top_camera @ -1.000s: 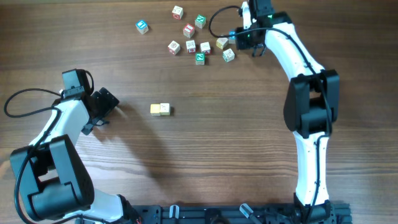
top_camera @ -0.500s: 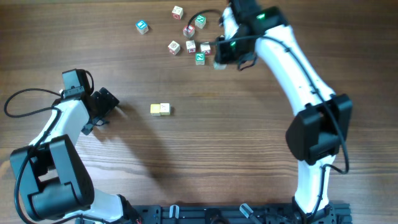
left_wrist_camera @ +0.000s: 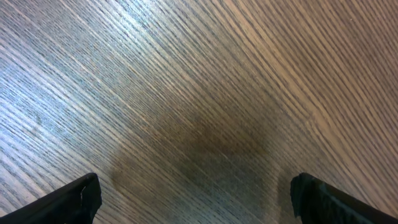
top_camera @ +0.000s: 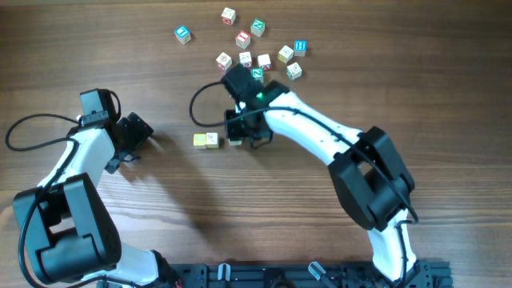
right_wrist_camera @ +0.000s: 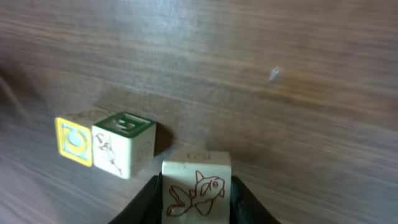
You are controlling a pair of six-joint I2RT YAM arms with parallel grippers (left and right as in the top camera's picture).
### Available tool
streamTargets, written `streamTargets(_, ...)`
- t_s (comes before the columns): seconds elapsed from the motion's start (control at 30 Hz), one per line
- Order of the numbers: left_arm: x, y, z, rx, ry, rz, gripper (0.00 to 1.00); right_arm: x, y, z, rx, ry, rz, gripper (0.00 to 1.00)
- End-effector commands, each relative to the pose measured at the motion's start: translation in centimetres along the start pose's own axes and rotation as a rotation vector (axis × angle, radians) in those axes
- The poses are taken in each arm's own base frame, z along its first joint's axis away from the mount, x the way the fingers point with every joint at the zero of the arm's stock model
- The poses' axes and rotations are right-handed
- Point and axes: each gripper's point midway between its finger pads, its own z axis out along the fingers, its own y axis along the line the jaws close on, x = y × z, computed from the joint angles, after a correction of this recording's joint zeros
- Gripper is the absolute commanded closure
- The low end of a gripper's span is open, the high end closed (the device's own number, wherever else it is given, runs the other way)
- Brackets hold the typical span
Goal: Form a horizontal line
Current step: 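Grasp a cream block with red letter using the right gripper, then carry the block and lower it right of the F block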
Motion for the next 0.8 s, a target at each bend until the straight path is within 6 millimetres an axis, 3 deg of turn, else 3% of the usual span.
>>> streamTargets(0.0, 0.2, 0.4, 0.3, -0.015, 0.005, -0.003, 0.0, 1.0, -1.5, 1.8, 0.035, 0.005, 0.109, 0.76)
streamTargets(0.17, 0.2, 0.4, 0.3, -0.015, 0.005, -0.003, 0.0, 1.1, -2.2, 2.4, 0.052, -0.009, 0.111, 0.76)
streamTargets(0.57, 0.2, 0.4, 0.3, -0.015, 0.005, -0.003, 0.0, 1.2, -2.1, 2.3, 0.049, -0.007, 0.111, 0.53)
streamTargets(0.77, 0.2, 0.4, 0.3, -0.014, 0.005, -0.003, 0.0, -0.8, -0.9, 0.3, 0.021, -0.074, 0.093, 0.43)
